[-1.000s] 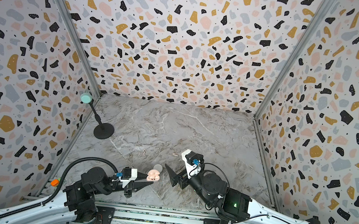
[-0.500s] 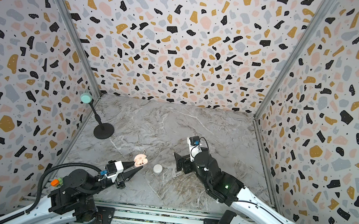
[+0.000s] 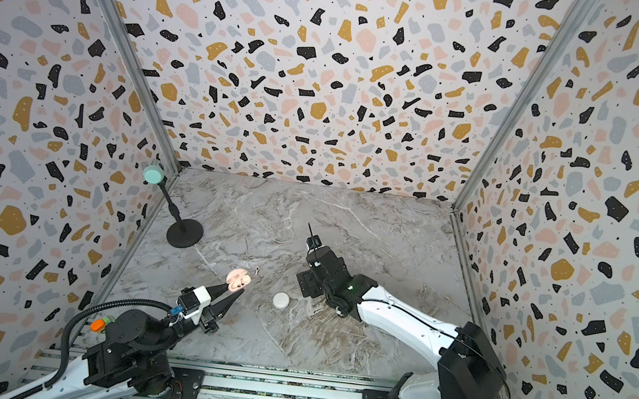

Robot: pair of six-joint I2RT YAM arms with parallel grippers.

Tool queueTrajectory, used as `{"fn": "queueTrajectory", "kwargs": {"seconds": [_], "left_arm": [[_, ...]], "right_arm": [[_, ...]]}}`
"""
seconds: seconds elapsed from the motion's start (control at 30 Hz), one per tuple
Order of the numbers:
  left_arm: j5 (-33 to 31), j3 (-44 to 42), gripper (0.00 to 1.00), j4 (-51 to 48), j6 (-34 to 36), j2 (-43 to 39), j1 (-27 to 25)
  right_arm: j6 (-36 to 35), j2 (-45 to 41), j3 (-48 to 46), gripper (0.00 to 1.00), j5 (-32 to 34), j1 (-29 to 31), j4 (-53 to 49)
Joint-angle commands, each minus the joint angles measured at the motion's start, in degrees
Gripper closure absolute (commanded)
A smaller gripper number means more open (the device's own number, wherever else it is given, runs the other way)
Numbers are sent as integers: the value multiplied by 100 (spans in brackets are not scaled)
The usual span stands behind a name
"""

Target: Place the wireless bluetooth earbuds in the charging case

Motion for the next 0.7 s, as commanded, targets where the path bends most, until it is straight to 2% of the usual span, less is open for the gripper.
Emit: {"fn": "queueTrajectory", "kwargs": {"seconds": [0.0,0.13,0.3,0.53,0.67], "left_arm": [[-236,-69,100,324,91,-58,2],[-324,-78,100,323,152,-98,0],[-554,-122,100,532,169,-163,-2],[-984,-175,100,619,222,-304,20],[-1074,-210,100,640,223,-398,42]], "right_arm": [[-206,259,300,13,-225,-139,-22],[-56,725,561,16,-170,-281,-185],[867,1176,916,15,-348,-447,-390],[2392,1995,1912,11,-575,-236,-861],[2857,2639,2796,12,-404,134,-1350]]}}
